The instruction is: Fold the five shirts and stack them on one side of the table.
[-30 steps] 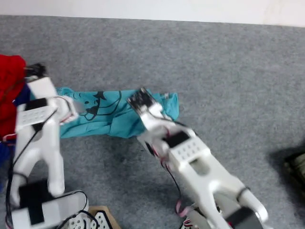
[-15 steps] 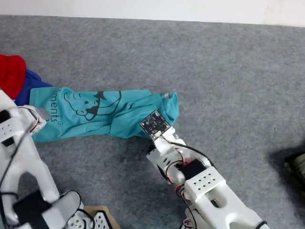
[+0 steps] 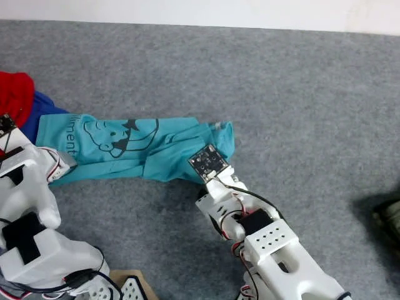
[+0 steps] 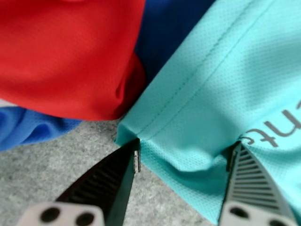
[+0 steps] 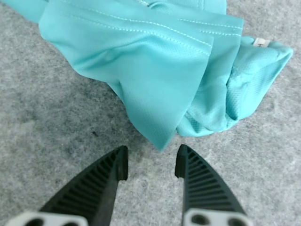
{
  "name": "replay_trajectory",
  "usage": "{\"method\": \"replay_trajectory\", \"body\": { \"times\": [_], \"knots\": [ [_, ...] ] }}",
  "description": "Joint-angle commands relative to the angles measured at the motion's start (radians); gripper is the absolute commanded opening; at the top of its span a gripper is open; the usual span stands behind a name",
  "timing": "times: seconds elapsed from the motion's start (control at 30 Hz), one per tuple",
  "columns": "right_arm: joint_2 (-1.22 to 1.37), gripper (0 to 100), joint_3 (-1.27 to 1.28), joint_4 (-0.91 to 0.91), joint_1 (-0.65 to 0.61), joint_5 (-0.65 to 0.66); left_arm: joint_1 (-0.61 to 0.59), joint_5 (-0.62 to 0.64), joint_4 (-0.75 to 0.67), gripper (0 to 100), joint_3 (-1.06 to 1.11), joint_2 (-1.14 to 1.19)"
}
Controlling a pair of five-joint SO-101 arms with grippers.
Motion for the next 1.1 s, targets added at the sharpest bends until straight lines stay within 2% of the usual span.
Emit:
{"method": "replay_trajectory", "body": {
  "times": [0.0, 0.07, 0.3, 0.4, 0.7, 0.87, 1.07],
  "knots": [
    [-0.018, 17.6, -0.007, -0.021, 0.015, -0.009, -0.007, 0.009, -0.023, 30, -0.013, -0.07],
    [-0.018, 17.6, -0.007, -0.021, 0.015, -0.009, -0.004, 0.009, -0.012, 30, -0.01, -0.122],
    [-0.016, 17.6, -0.007, -0.021, 0.012, -0.009, -0.012, 0.006, 0.157, 30, -0.005, -0.302],
    [-0.016, 17.6, -0.007, -0.021, 0.012, -0.009, -0.05, 0.005, 0.193, 30, 0.008, -0.328],
    [-0.016, 17.6, -0.007, -0.021, 0.012, -0.009, -0.124, 0.005, 0.031, 30, 0.145, -0.323],
    [-0.016, 17.6, -0.007, -0.021, 0.01, -0.009, -0.059, 0.003, -0.026, 30, 0.182, -0.308],
    [-0.016, 17.6, -0.007, -0.018, 0.01, -0.009, 0.01, 0.008, -0.025, 30, 0.048, -0.136]
  ]
}}
